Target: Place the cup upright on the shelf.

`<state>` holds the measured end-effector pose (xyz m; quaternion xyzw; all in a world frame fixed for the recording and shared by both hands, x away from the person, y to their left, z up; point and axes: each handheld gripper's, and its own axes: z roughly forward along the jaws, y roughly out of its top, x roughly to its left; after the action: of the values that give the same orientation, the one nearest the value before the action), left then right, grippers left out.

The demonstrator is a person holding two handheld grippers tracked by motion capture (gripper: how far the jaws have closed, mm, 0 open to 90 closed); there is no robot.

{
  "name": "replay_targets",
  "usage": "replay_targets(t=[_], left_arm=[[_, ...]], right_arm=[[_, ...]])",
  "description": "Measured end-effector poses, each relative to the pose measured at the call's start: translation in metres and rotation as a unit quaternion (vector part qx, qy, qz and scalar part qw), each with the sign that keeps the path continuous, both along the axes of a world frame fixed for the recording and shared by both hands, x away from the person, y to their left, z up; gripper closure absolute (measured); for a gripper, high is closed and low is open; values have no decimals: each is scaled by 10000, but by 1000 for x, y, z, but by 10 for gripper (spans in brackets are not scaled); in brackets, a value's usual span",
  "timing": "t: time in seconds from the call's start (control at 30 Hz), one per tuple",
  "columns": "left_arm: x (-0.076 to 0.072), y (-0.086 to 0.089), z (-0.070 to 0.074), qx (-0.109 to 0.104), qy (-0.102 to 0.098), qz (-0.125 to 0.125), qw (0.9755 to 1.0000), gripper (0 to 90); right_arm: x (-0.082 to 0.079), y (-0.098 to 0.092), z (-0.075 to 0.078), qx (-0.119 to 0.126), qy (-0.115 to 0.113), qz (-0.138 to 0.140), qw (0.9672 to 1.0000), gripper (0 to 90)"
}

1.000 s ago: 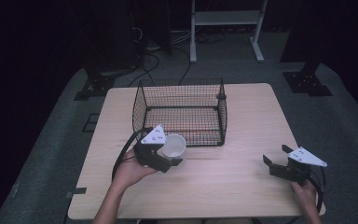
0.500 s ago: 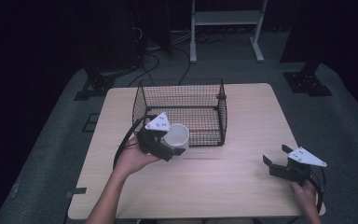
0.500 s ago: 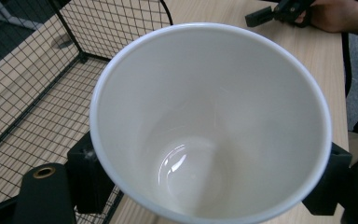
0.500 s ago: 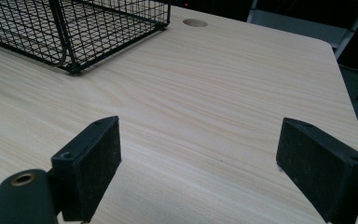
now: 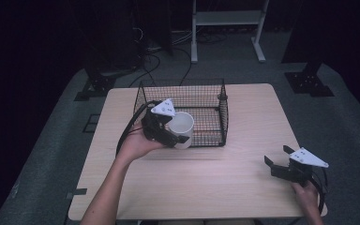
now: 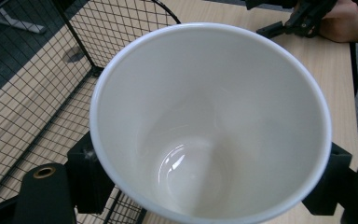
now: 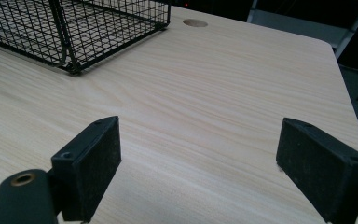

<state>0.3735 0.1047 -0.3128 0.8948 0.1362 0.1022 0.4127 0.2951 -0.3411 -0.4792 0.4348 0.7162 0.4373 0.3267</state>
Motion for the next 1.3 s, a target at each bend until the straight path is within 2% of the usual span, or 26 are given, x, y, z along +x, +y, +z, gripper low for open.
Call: replay_targets(t=[0.4,0.9,1.07,1.13,1.3], left_arm=[[17,-8,11,94,-13,-44,9999,208],[47,-9,25,153,18,80,9998,208],[58,-11,26,200,30,120,9997,208],[62,-12,25,151,50,135,9998,208],[71,-16,19,239,100,159,9995,208]], right_arm=[[0,0,0,1,-7,3,10000,131],[0,0,0,-1,-5,-2,10000,131],[0,0,0,1,-3,-14,10000,131],[0,0,0,4,-1,-18,10000,131],[0,0,0,3,-2,-19,10000,131]])
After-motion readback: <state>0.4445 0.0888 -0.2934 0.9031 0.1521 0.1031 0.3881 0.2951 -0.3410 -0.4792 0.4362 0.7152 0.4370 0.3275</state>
